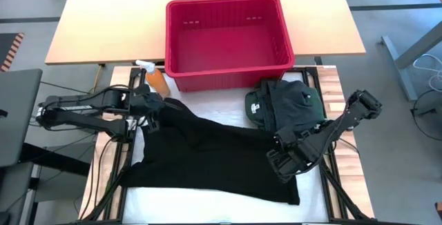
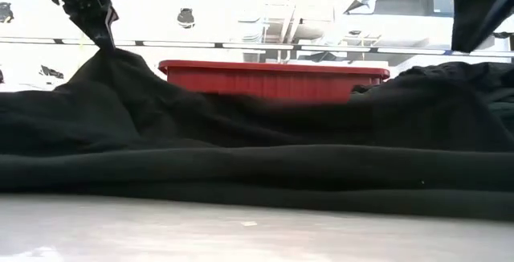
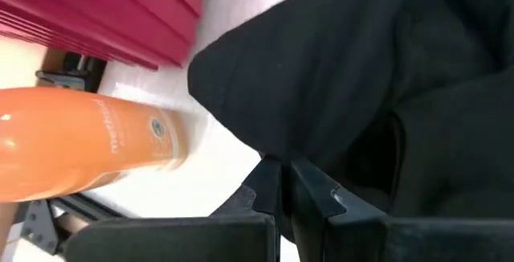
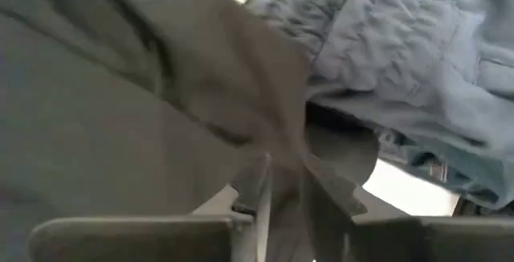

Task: Fold Laundry from Bin
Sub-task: Fold the black shirt

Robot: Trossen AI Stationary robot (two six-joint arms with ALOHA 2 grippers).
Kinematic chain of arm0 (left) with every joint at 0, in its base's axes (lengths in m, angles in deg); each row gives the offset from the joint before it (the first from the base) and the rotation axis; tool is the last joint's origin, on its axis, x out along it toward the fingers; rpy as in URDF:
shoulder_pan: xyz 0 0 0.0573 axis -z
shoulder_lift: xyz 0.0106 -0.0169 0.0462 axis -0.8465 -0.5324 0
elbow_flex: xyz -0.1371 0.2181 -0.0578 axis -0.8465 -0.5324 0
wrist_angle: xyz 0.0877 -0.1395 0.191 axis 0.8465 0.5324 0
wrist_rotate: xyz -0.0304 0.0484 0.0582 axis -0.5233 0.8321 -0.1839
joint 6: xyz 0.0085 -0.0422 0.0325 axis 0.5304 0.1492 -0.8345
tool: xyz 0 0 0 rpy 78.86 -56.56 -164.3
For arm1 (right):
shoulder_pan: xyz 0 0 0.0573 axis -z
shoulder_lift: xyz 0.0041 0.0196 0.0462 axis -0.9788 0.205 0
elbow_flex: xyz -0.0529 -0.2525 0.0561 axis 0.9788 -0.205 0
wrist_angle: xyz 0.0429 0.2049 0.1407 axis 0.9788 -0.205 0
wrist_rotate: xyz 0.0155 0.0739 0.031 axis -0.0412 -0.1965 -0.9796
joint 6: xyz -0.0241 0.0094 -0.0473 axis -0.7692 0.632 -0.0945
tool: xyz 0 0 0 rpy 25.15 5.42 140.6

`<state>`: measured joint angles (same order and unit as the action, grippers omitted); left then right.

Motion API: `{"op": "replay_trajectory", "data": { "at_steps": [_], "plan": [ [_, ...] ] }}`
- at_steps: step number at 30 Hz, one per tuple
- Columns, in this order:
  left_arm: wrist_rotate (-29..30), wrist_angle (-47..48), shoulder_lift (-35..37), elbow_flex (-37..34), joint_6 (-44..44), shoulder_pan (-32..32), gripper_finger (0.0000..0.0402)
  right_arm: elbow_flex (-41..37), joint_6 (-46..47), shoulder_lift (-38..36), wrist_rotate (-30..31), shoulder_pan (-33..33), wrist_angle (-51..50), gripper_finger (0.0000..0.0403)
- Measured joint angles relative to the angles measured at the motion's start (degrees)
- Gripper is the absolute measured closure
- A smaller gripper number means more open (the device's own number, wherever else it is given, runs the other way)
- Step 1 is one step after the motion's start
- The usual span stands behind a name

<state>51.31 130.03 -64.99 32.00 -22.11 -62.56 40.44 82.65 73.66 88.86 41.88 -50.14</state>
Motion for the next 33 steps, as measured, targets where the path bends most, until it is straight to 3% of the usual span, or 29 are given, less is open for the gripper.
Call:
{"op": "replay_trajectory", "data": {
  "at_steps": [4, 10, 15, 19, 23, 27, 33],
  "plan": [
    [-0.32, 1.26, -3.34, 0.00, -1.64, -0.02, 0.0401, 4.59, -0.12, -0.02, 0.12, -1.12, -1.18, 0.0264],
    [1.87, 1.15, -8.91, 0.00, -4.74, -2.04, 0.0401, 4.47, -1.77, 2.49, 0.07, -5.57, 11.00, 0.0216],
    [2.93, 0.29, -12.56, 0.00, -9.79, -3.23, 0.0376, 4.38, 7.63, 9.15, -5.74, -7.69, 6.48, 0.0198],
    [-1.41, 0.09, -13.51, 0.00, -11.64, -4.05, 0.0331, 4.32, 10.80, 14.13, -13.48, -6.53, 2.67, 0.0183],
    [-6.84, 1.28, -13.21, 2.21, -12.97, -5.20, 0.0286, 4.05, 8.02, 14.29, -15.45, -3.73, 2.53, 0.0165],
    [-12.32, 4.97, -13.10, 7.46, -13.40, -6.36, 0.0252, -0.69, 7.66, 9.85, -16.53, -0.77, 3.41, 0.0155],
    [-20.40, 6.45, -12.49, 10.31, -10.44, -6.51, 0.0235, -11.29, 7.57, 2.46, -16.72, 1.42, 14.11, 0.0153]
  ]
}}
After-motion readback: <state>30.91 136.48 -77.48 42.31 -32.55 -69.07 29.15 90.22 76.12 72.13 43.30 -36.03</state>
